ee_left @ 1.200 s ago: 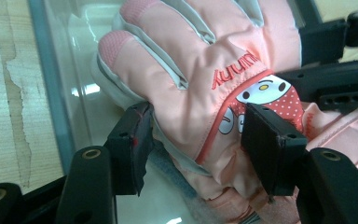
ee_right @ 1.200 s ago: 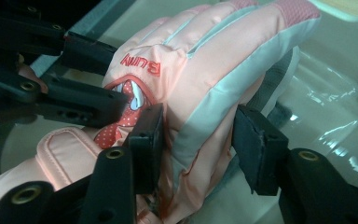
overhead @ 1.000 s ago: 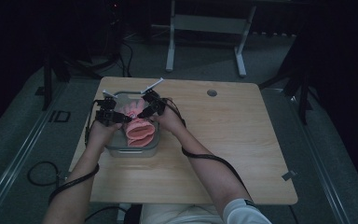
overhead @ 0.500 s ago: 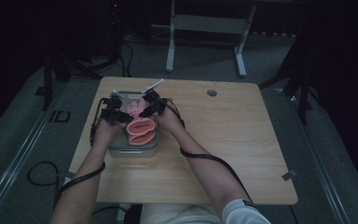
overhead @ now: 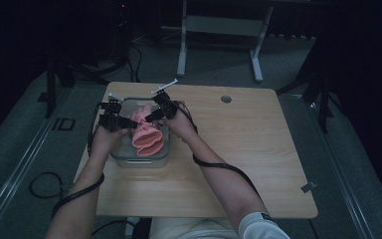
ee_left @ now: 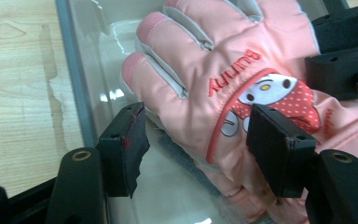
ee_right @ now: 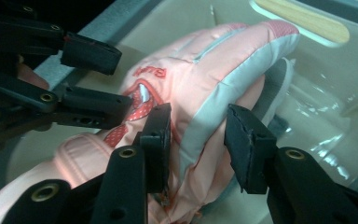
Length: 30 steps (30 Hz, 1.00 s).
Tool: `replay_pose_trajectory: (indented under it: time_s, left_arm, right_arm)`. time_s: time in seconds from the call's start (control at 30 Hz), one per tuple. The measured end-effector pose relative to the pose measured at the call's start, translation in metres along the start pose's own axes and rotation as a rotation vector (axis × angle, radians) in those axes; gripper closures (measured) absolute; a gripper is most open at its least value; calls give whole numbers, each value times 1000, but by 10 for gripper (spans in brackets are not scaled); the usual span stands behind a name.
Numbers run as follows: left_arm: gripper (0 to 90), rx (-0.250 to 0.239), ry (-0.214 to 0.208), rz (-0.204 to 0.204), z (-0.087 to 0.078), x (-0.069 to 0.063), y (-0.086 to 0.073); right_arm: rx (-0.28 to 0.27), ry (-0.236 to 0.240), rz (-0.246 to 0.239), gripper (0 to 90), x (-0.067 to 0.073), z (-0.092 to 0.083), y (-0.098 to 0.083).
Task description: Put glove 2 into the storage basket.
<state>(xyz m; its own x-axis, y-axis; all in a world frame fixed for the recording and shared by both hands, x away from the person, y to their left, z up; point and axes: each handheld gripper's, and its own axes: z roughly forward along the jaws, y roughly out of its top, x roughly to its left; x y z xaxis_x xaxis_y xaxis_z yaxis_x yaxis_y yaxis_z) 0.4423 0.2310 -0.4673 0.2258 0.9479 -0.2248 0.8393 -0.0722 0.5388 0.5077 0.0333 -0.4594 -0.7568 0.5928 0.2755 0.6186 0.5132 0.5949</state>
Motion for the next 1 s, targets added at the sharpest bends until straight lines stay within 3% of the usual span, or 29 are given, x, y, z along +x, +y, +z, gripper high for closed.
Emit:
replay_pose_trajectory:
  time_s: [0.1,0.17,0.3,0.67,0.8,0.87,1.0]
  left_arm:
    - [375,-16,12,-1,-7,1,-1]
    - [375,-27,-5,-5,-11,0,-1]
    - [376,-42,-8,20,-16,-6,1]
    - [371,-93,-47,75,-32,-31,2]
    - [344,-111,-48,109,-35,-42,-1]
    - [286,-120,-79,128,-35,-47,-3]
    - [206,-140,-88,159,-35,-61,-5]
  right_arm:
    - [-5,18,-8,604,3,-4,2]
    - [-10,29,-16,600,5,-7,4]
    - [-26,35,-29,591,9,-13,7]
    - [-56,12,-55,528,10,-34,8]
    - [-56,-20,-83,479,7,-41,2]
    - [-58,-25,-95,455,5,-45,-2]
    - [-76,-34,-102,370,-2,-56,-10]
